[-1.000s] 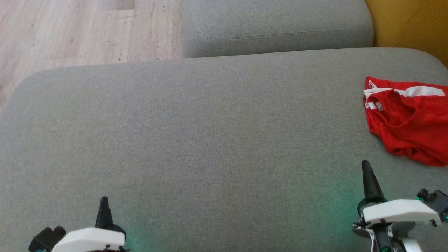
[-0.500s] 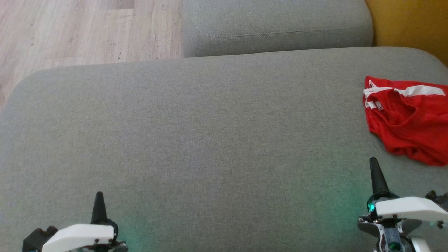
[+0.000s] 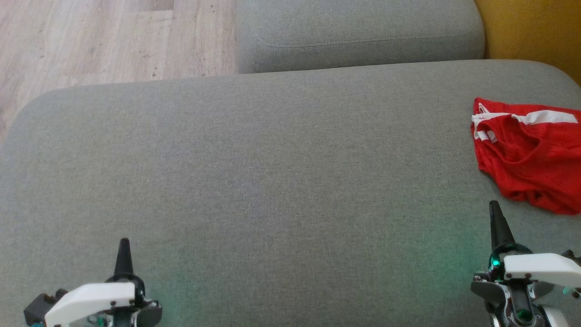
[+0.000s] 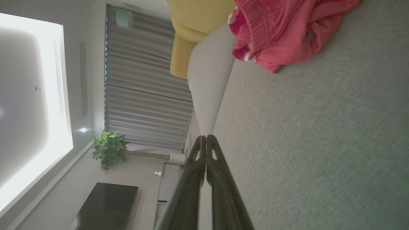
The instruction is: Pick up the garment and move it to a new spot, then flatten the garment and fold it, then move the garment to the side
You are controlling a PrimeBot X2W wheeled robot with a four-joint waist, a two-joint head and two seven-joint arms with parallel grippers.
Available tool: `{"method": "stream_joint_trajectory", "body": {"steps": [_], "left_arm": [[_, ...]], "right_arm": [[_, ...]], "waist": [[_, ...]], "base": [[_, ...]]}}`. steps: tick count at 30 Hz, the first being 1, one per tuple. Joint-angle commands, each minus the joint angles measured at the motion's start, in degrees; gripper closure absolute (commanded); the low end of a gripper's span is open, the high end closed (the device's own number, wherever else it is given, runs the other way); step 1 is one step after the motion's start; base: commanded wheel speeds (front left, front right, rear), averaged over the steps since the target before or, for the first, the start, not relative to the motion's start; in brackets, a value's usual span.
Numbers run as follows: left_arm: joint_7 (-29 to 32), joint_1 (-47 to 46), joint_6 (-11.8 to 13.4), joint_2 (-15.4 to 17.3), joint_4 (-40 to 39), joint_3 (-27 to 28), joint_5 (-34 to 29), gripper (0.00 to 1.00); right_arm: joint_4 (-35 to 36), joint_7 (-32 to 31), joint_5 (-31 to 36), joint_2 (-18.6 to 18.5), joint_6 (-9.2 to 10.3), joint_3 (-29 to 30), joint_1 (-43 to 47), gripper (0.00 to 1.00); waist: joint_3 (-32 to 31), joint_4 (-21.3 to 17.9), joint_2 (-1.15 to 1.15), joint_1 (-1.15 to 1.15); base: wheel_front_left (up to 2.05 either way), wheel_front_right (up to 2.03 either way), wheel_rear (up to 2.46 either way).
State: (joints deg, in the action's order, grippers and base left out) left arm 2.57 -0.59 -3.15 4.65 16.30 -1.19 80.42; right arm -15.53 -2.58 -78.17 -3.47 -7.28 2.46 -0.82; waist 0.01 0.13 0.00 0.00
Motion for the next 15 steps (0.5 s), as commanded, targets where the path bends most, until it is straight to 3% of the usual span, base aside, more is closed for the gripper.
{"method": "stream_joint_trajectory", "body": {"steps": [1, 15], "left_arm": [[0.5, -3.4, -0.9, 0.1, -2.0, 2.6, 1.3, 1.00], [2.6, -4.8, -3.2, -0.9, -2.2, 5.7, 8.4, 1.00]], "right_arm": [[1.8, -0.3, -1.8, -1.0, -0.17, -0.5, -3.7, 1.00], [1.7, -1.6, -11.0, -0.9, -0.20, 1.2, -4.7, 1.00]], "waist": [[0.0, 0.0, 0.00, 0.00], [0.1, -0.1, 0.00, 0.00]], "base": [[0.00, 0.00, 0.00], [0.00, 0.00, 0.00]]}}
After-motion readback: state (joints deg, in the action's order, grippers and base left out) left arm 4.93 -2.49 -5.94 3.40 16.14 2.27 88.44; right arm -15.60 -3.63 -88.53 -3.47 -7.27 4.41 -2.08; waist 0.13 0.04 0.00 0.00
